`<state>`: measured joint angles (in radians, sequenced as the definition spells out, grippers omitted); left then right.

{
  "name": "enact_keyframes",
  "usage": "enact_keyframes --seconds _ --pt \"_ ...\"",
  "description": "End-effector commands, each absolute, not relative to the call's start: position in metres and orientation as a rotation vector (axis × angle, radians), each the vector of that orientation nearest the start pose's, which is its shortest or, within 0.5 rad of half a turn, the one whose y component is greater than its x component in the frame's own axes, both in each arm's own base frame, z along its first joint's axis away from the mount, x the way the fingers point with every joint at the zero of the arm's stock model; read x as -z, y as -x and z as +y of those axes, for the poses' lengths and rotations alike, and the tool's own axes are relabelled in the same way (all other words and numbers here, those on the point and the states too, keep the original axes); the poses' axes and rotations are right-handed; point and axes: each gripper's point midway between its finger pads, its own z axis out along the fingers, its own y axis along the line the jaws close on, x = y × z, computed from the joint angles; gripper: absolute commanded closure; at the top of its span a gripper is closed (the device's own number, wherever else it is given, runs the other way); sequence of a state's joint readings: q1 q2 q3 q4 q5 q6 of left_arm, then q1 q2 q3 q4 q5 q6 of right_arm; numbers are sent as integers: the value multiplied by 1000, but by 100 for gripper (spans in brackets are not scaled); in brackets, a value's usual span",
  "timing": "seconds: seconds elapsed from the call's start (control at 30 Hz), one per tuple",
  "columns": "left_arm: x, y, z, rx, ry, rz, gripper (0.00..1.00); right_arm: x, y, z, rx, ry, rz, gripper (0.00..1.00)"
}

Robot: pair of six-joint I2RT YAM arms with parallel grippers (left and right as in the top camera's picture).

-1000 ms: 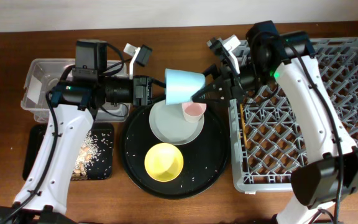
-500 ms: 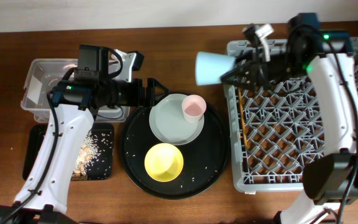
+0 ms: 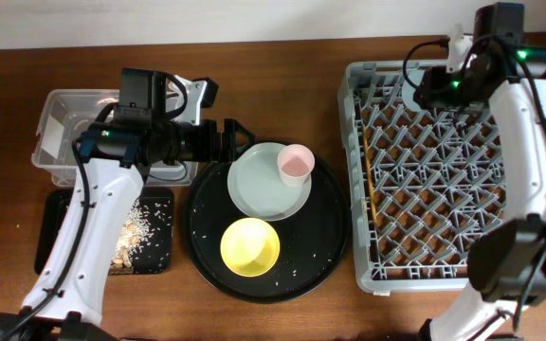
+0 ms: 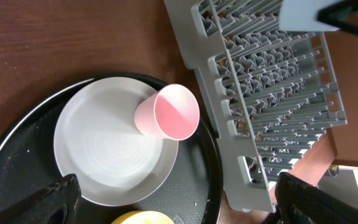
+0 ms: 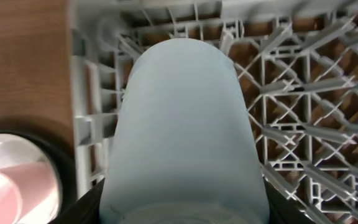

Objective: Sort waste into correct bins and load items into the dishwasher rack
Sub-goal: 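Lower the blue cup upside down into the rack with right gripper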

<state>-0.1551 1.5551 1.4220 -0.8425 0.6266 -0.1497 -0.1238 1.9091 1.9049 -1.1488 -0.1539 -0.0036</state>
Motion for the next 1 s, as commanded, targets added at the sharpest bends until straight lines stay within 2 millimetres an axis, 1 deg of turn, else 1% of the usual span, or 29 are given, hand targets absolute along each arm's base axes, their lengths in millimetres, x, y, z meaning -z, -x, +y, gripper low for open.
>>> enact_keyframes --seconds 0.0,0.03,0.13,0.2,0.3,0.43,0.53,0.67,0.8,0.83,0.97 --pt "-229 -367 -158 904 -264 2495 1 -165 -460 -32 -152 -145 2781 59" --pt "-229 -367 -158 904 -265 2496 1 -153 -464 -28 -194 -140 2796 59" --pt "-229 -367 -158 904 -264 2496 1 -136 -470 -22 -230 -127 2817 59" --pt "-229 -367 -158 904 -264 2496 1 -133 -472 -22 -231 -125 2818 59" --pt "-229 -367 -158 904 -265 2495 1 -133 -474 -20 -231 -118 2808 59" --pt "-229 -367 -158 904 -265 2495 1 -135 -481 -8 -227 -52 2785 59" --pt "-229 -367 -158 904 -265 2496 1 -135 -481 -2 -219 -25 2788 59" --pt "-229 -367 -158 904 -265 2495 1 -135 -480 -2 -220 -24 2790 58" --pt "-229 -367 -158 904 -265 2496 1 -142 -497 -3 -209 -10 2714 58" --pt "-229 -367 -158 904 -265 2495 1 -142 -499 -3 -207 -1 2708 58" --pt "-229 -367 -158 904 -264 2495 1 -143 -496 -3 -207 0 2717 59"
